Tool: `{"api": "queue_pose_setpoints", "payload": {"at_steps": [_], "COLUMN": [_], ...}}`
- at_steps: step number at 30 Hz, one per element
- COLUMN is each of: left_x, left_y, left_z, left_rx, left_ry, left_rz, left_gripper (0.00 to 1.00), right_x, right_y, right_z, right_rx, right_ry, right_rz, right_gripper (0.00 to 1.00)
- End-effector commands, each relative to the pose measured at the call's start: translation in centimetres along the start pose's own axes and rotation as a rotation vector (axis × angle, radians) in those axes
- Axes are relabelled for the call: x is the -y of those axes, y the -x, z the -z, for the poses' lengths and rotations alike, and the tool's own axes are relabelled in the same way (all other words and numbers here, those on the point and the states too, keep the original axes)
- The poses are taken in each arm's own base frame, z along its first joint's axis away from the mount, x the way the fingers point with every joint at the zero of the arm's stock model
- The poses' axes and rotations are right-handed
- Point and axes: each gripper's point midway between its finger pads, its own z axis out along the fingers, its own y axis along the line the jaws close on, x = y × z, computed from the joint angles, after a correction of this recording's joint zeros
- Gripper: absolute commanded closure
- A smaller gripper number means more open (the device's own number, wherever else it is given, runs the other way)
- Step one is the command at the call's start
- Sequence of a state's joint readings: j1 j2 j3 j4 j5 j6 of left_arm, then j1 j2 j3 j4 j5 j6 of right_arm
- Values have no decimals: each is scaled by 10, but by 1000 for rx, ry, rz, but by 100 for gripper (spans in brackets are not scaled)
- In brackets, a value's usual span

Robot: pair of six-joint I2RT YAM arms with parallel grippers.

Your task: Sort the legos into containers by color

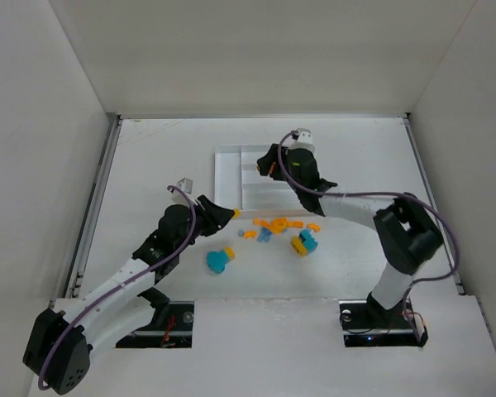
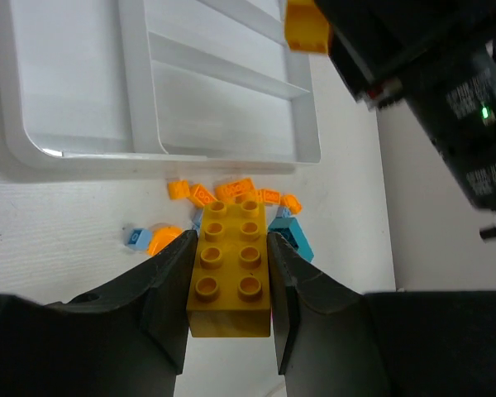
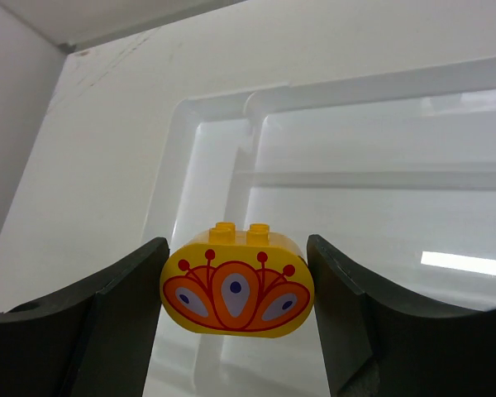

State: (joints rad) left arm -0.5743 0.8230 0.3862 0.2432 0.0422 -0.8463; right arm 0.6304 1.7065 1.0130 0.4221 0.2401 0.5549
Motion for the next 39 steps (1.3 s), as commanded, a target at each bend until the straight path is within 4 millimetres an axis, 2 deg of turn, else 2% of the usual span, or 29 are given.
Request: {"api": "queue_pose_setpoints", "payload": {"at_steps": [1,7,11,16,21,26,28,31,33,34,35,36,39], "left_x": [1,-10,-15,-17,-13,0,5,14,20,24,24,25,23], "left_y": [2,1,-5,-5,0,15,21,32,37,43,45,52,69], "left_z": [3,9,8,5,0,-10,-15,-28,-38,-46,-50,-59,-88], "left_rx": [28,42,21,20,29,72,90,127,135,150,157,177,203], "left_ry": [-27,-18,-13,-8,-13,-21,-19,-5,6,19,27,42,101], "left_rz": [-20,-31,-33,-33,-29,-27,-26,-27,-41,-52,-62,-84,-126], "left_gripper": [87,86,85,85,85,85,85,85,85,85,85,85,85], "right_x": [16,31,40,50,56,46,42,42,50,59,63,72,84], "right_y": [15,27,28,26,21,41,54,68,67,61,58,51,21], "right_z": [-45,-91,-111,-120,-115,-90,-73,-37,-11,9,17,33,65], "right_rx": [15,35,40,41,27,56,83,126,140,148,150,156,126], "right_ry": [-83,-165,-220,-279,-301,-270,-254,-239,-243,-250,-255,-268,-282], "right_rz": [-13,-20,-4,33,53,44,40,46,34,23,19,8,-12], "right_gripper": [42,41,41,37,19,14,13,16,21,32,39,51,68]}}
